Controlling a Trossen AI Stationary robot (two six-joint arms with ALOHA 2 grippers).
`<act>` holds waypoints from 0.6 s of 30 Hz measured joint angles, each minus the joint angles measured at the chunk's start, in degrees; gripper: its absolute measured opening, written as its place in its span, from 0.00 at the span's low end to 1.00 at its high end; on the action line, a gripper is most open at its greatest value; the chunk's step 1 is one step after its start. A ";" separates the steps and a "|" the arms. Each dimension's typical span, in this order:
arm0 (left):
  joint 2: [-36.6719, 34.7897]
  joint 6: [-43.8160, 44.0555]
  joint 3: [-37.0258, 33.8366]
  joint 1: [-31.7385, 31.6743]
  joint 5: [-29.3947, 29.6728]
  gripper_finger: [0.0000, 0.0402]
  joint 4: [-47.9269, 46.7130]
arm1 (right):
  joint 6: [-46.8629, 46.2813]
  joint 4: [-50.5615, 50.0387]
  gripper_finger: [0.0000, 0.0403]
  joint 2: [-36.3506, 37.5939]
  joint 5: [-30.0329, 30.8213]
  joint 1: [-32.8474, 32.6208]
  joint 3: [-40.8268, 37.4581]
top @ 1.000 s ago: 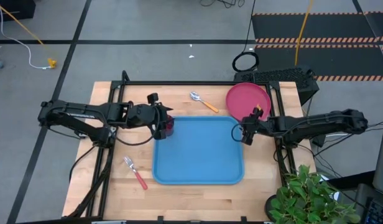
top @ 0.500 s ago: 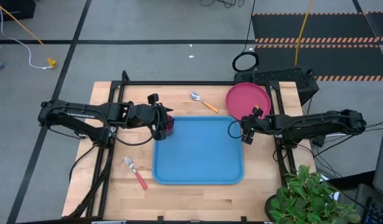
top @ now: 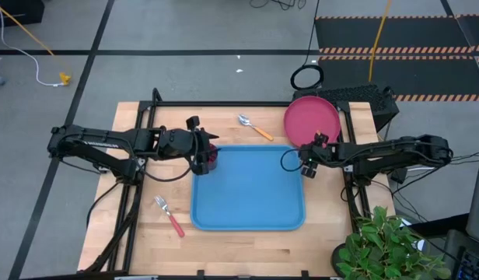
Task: Pick and place plate/cup/fork/spoon on tray
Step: Put the pink plate on the blue tray to the bottom right of the red glass
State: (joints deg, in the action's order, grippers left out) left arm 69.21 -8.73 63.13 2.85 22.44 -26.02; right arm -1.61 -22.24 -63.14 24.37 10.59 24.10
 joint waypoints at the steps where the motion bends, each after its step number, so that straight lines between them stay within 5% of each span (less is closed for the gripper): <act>1: 0.00 -0.02 0.00 0.00 0.00 0.46 0.00 | 0.31 0.36 0.38 0.06 0.60 -0.01 0.00; 18: 0.00 -0.08 0.00 0.00 -0.05 0.46 0.15 | 2.34 1.87 0.44 0.09 2.50 -0.13 -0.02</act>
State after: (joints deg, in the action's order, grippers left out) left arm 69.21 -8.82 63.13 2.85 22.38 -25.87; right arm 0.73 -20.37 -63.05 26.87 10.46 24.08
